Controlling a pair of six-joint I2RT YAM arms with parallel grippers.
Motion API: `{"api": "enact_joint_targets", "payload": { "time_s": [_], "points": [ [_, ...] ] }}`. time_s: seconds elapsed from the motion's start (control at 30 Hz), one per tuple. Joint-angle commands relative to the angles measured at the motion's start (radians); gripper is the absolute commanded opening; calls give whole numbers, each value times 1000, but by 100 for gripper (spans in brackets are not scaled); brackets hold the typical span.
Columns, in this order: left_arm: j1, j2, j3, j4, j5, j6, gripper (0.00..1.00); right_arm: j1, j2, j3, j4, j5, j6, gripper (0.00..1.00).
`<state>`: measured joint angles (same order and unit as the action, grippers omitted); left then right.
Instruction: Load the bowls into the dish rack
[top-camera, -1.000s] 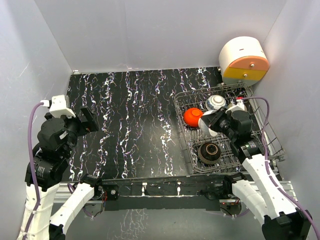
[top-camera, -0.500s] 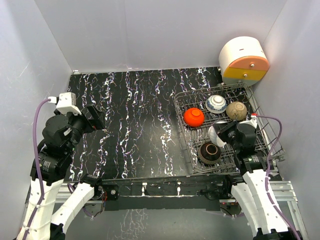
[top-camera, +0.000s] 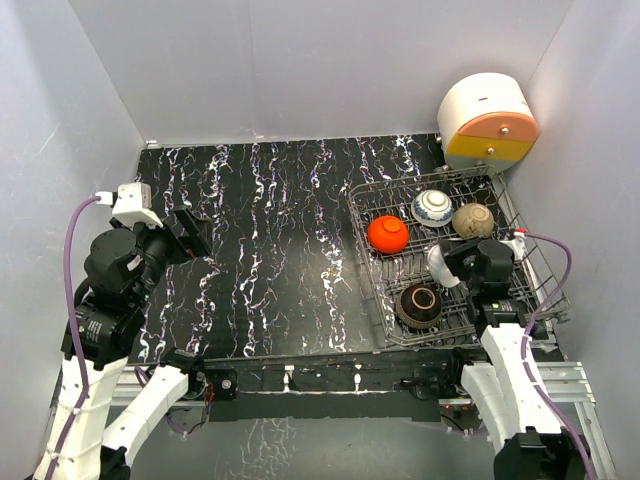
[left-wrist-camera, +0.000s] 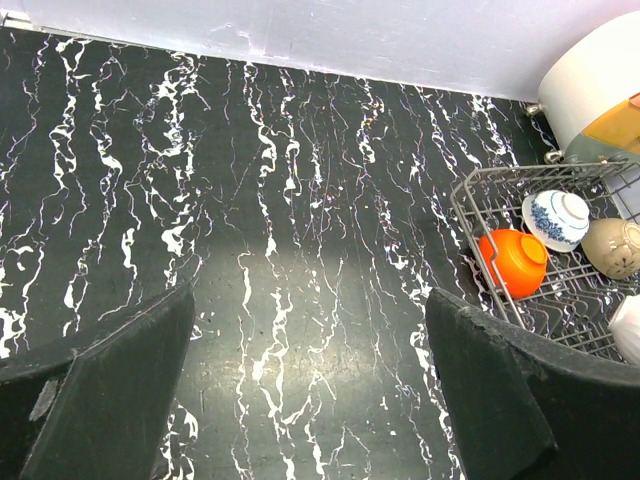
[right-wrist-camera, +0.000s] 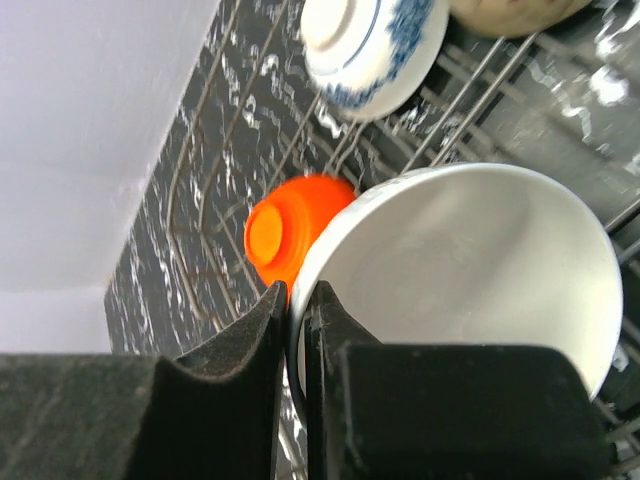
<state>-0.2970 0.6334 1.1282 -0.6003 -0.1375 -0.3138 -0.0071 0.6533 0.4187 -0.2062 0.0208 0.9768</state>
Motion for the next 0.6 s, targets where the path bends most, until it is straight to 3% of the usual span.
{"api": "enact_joint_targets", "payload": {
  "time_s": [0.0,0.2,0.43,0.57],
  "points": [
    [-4,11,6,29,11,-2,97,-142,-12,23,190,-44,-3,8],
    [-4,19,-13,48,20,-13,97,-311,33,-117,355,-250,91,8],
    [-4,26,-1,38,11,-9,97,-411,134,-355,900,-432,332,8],
    [-4,24,-2,36,3,-6,97,-455,200,-395,1036,-492,370,8]
  ]
}}
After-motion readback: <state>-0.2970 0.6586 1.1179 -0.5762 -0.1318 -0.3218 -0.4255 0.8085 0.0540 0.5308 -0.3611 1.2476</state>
